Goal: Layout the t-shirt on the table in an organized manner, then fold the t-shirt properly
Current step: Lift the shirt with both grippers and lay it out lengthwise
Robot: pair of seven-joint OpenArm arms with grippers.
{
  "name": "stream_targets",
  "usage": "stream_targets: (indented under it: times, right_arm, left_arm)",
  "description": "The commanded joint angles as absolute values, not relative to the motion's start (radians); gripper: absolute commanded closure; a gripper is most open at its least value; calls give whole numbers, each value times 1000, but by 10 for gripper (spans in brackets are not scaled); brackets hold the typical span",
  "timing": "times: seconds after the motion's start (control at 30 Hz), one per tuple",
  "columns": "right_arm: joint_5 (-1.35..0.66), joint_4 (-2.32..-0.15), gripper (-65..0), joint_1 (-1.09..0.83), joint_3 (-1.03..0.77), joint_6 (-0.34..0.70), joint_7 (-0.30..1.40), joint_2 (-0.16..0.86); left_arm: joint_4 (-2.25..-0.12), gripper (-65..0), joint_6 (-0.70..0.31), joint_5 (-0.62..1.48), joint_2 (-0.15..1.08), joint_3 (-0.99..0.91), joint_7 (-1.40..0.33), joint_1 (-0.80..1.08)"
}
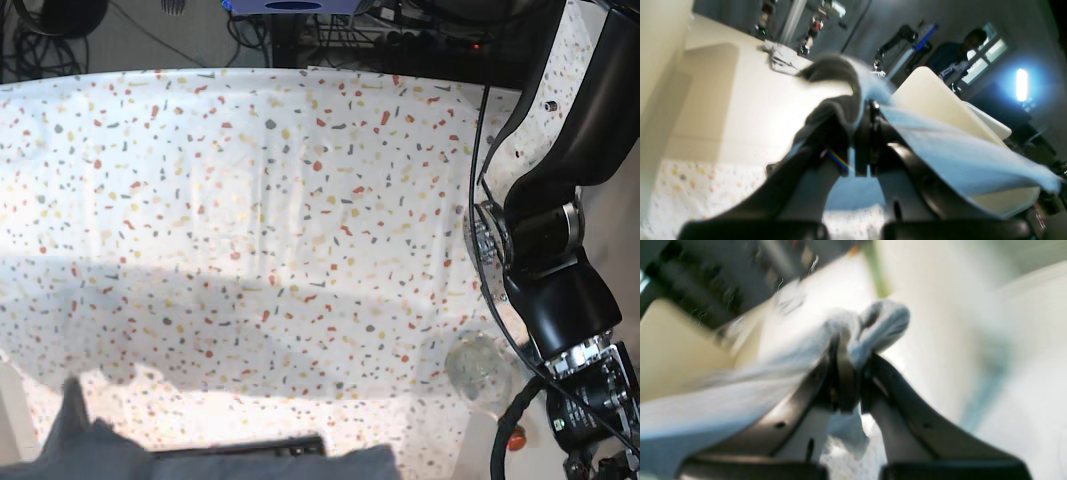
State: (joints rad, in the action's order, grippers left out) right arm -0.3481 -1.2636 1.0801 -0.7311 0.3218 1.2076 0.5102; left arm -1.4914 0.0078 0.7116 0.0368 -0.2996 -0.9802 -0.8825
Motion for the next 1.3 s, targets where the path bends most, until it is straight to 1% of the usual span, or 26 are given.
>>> stream_targets:
  times: [0.0, 0.13, 0.2, 0.27, 0.43, 0.5, 0.57, 0.63, 0.67, 0.8, 0.9, 1.07, 1.27]
  right_arm:
    - [-357, -1299, 0, 1058, -727, 325, 1204, 509]
    - [-358, -1414, 0, 869, -727, 325, 1207, 499]
    - [-386, -1425, 0, 753, -731, 325, 1202, 476]
    - [-441, -1411, 0, 618, -788, 325, 1168, 455]
    - [-503, -1273, 0, 341, -888, 325, 1010, 387]
    - [-504, -1193, 0, 251, -906, 328, 949, 369]
    - [-504, -1136, 0, 179, -908, 366, 900, 364]
    - [-504, -1107, 0, 131, -906, 421, 878, 364]
    - [-504, -1101, 0, 107, -906, 429, 877, 364]
    - [-504, -1101, 0, 25, -906, 429, 871, 361]
    - [-504, -1107, 0, -30, -908, 430, 868, 340]
    - [-504, -1107, 0, -79, -944, 430, 869, 334]
    - [-504, -1107, 0, -137, -951, 430, 868, 321]
  left_arm:
    - [-1521, 0, 12, 730, 41, -298, -961, -869]
    - [-1615, 0, 12, 756, 42, -298, -960, -687]
    - [-1652, 0, 12, 754, 44, -294, -958, -559]
    - [-1659, 0, 12, 753, 44, -292, -958, -438]
    - [-1595, 0, 7, 751, 44, -300, -944, -200]
    - [-1572, 0, 7, 751, 74, -294, -880, -102]
    - [-1567, 0, 7, 751, 111, -288, -820, -15]
    - [-1573, 0, 7, 753, 142, -288, -799, 48]
    - [-1577, 0, 7, 753, 154, -289, -799, 71]
    - [-1577, 0, 5, 753, 179, -297, -796, 162]
    - [-1578, 0, 5, 751, 189, -298, -794, 232]
    - [-1575, 0, 5, 751, 200, -300, -791, 306]
    - [-1567, 0, 5, 750, 223, -298, -696, 372]
